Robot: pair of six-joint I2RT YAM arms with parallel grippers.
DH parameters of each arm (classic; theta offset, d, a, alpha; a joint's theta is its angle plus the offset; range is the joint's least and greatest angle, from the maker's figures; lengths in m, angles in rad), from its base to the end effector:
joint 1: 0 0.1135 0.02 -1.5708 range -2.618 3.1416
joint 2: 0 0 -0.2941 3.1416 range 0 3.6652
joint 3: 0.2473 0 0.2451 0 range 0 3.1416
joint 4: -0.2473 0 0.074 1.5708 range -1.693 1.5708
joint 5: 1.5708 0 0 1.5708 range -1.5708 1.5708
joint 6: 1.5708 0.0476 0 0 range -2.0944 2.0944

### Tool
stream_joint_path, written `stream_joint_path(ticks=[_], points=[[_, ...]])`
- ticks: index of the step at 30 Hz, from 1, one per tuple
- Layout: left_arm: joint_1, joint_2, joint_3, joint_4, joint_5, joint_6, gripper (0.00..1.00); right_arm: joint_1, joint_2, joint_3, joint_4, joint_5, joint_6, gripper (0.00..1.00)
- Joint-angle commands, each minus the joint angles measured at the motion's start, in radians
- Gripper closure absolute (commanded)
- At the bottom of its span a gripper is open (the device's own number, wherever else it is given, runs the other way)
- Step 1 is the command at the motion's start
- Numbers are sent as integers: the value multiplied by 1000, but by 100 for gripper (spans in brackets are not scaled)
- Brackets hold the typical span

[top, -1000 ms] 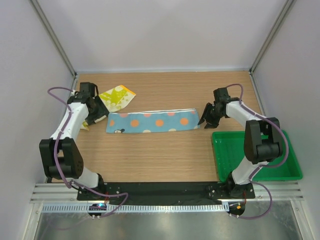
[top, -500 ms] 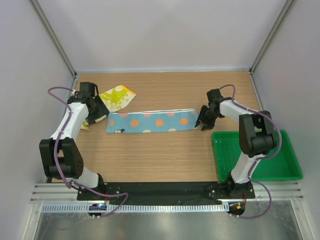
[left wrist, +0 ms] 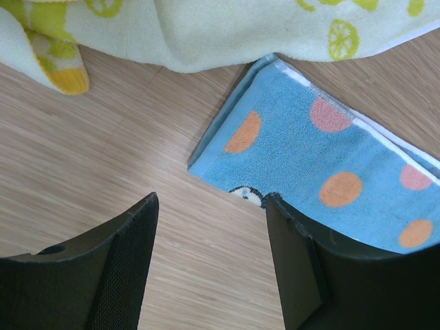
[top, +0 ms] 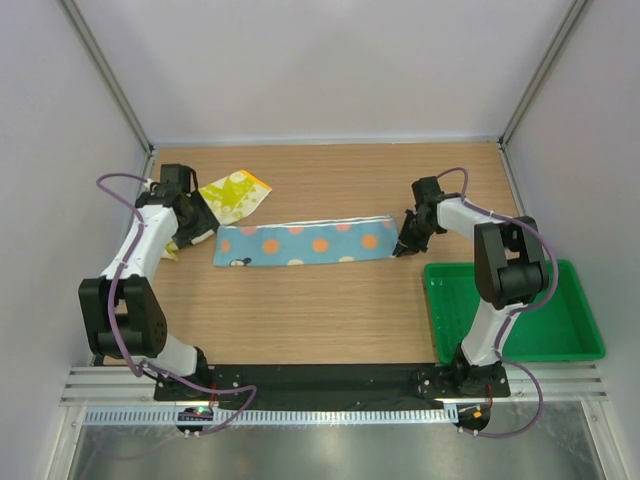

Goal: Roll the towels

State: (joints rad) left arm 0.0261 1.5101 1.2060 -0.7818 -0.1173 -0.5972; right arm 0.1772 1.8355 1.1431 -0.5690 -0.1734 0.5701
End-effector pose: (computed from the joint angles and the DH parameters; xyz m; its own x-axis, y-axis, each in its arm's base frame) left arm 0.3031 0.0135 0.2859 -0.6861 -0.5766 -0.4437 -0.5638 0.8068 -0.1765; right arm 0.3480 0.0707 0.1767 -0.9109 0.3770 -0.1676 0.3163 0.8991 0.3027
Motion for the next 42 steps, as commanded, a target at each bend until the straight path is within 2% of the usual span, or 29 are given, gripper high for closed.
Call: stream_joint_path(ticks=[1,6,13,18,22,28,36,42], points=[[-6,-8,1,23,8,10,35,2,19,47,-18,46,-38,88],[-11,-8,3,23,10,10,35,1,-21,82,-120,202,-81,98],[-17,-7,3,23,13,11,35,-5,-111,92,-226,385,-87,99],[-17,-10,3,23,19,13,36,2,-154,131,-273,431,-95,99],[-17,-8,6,21,21,14,35,77,-171,194,-290,433,-107,99],[-17,-13,6,19,16,14,36,255,-147,325,-292,388,-99,99],[-17,-11,10,13,13,16,35,493,-21,550,-313,376,-81,99],[-17,-13,12,9,13,19,35,591,86,726,-333,351,-65,99]])
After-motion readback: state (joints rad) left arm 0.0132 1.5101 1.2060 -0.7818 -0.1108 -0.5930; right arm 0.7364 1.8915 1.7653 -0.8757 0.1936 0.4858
